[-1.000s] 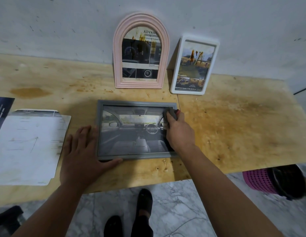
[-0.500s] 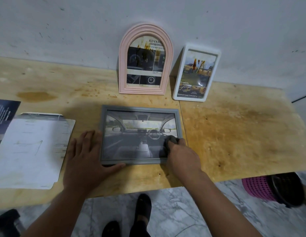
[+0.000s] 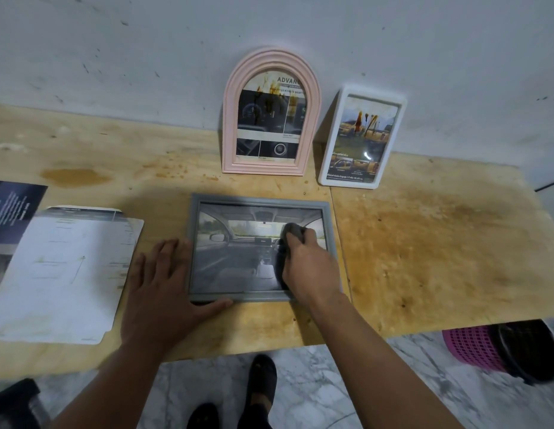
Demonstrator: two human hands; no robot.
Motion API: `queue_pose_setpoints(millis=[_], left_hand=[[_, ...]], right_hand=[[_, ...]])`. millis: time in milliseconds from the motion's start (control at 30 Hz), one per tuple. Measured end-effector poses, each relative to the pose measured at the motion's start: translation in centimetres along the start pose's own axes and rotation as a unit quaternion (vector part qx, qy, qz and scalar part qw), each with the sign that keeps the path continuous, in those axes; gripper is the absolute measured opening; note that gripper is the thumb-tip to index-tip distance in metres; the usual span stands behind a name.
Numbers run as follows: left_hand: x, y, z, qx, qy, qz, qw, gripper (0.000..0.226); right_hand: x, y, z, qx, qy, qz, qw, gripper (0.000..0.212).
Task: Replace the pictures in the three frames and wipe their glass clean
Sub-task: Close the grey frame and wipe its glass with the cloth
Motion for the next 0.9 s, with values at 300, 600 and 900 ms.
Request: queue_pose_setpoints(millis=[300, 600, 900], left_hand=[[-0.1, 0.1, 0.0, 0.005, -0.004, -0.004, 1.000, 0.132], [-0.1, 0.3, -0.1, -0.005, -0.008, -0.002, 1.000, 0.132], [-0.3, 0.1, 0.0, -0.011, -0.005, -0.010, 1.000, 0.129]], right_hand=[[-2.0, 0.9, 1.3, 0.083, 0.077, 0.076, 0.991, 0.034], [2.2, 4.2, 0.4, 0.224, 0.004, 0.021, 0.974, 0.039], [-1.9, 4.2, -1.1, 0.167, 0.092, 0.063, 0.980, 0.040]])
Point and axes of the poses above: each hand's wrist, its own x-axis towards the middle knuckle, its own z-axis out of the back of the hand, y = z × x, the point moved 6 cm from there along x, towards the middle knuckle, and after that the axes turned 3 degrees about -z, right-handed, at the moved point
